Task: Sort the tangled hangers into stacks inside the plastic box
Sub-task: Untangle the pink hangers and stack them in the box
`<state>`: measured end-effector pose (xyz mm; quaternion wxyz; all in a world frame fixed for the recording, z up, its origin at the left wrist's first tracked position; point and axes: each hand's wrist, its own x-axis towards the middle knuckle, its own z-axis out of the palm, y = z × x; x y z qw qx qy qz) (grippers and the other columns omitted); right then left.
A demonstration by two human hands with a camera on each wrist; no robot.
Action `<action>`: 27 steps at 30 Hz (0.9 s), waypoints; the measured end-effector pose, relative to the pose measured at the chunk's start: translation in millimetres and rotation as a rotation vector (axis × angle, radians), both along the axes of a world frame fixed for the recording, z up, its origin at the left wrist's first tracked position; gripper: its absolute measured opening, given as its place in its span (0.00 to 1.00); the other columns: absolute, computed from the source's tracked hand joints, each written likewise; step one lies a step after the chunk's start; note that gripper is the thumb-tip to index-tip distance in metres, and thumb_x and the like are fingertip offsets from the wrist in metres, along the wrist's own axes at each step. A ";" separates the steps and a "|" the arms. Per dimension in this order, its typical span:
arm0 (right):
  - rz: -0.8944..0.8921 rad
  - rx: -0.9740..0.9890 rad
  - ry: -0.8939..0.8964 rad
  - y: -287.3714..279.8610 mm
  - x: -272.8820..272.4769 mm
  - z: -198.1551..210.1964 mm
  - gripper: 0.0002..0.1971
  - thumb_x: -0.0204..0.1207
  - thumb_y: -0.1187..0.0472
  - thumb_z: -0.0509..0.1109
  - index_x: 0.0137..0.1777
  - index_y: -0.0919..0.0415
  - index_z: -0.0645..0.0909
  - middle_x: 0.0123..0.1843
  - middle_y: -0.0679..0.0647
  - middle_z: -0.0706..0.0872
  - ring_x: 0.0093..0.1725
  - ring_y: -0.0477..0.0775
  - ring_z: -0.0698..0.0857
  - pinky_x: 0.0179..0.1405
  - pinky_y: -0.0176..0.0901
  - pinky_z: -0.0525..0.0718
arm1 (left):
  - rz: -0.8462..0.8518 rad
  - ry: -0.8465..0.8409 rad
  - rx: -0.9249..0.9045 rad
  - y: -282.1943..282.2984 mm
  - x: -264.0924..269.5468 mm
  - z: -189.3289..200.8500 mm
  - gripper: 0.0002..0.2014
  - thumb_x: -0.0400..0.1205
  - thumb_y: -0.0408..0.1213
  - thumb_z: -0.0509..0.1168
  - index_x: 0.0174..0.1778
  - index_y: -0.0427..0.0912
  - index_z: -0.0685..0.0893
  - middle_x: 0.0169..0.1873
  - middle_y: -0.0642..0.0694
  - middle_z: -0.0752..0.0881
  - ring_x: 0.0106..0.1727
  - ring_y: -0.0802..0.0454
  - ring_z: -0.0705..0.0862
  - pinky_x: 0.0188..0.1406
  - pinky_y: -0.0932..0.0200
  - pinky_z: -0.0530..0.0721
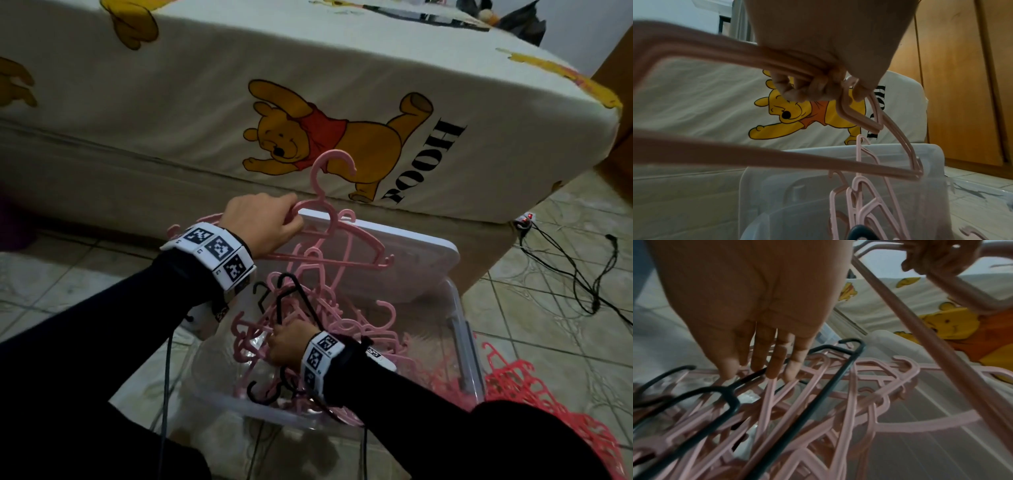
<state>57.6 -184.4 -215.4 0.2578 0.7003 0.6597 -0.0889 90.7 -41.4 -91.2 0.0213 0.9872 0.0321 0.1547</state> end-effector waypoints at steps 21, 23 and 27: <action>-0.020 -0.021 -0.172 -39.7 10.2 18.8 0.22 0.83 0.60 0.46 0.68 0.58 0.77 0.72 0.56 0.75 0.69 0.60 0.73 0.61 0.51 0.74 | 0.080 0.091 -0.251 -4.0 -3.0 17.0 0.17 0.82 0.53 0.55 0.36 0.49 0.83 0.37 0.45 0.84 0.41 0.41 0.82 0.40 0.51 0.78; -0.013 0.004 -0.180 -48.0 13.9 25.2 0.20 0.82 0.61 0.50 0.67 0.59 0.79 0.69 0.57 0.79 0.70 0.61 0.74 0.66 0.53 0.74 | 0.091 0.088 -0.245 -2.4 -2.7 18.3 0.17 0.82 0.53 0.55 0.35 0.50 0.83 0.37 0.45 0.85 0.40 0.42 0.82 0.40 0.51 0.79; -0.201 0.147 -0.132 -62.6 20.9 49.5 0.15 0.68 0.54 0.74 0.55 0.54 0.88 0.53 0.53 0.90 0.56 0.53 0.86 0.40 0.42 0.84 | 0.095 0.072 -0.238 0.3 -2.6 18.3 0.18 0.83 0.54 0.54 0.37 0.50 0.83 0.38 0.46 0.85 0.41 0.42 0.82 0.40 0.51 0.79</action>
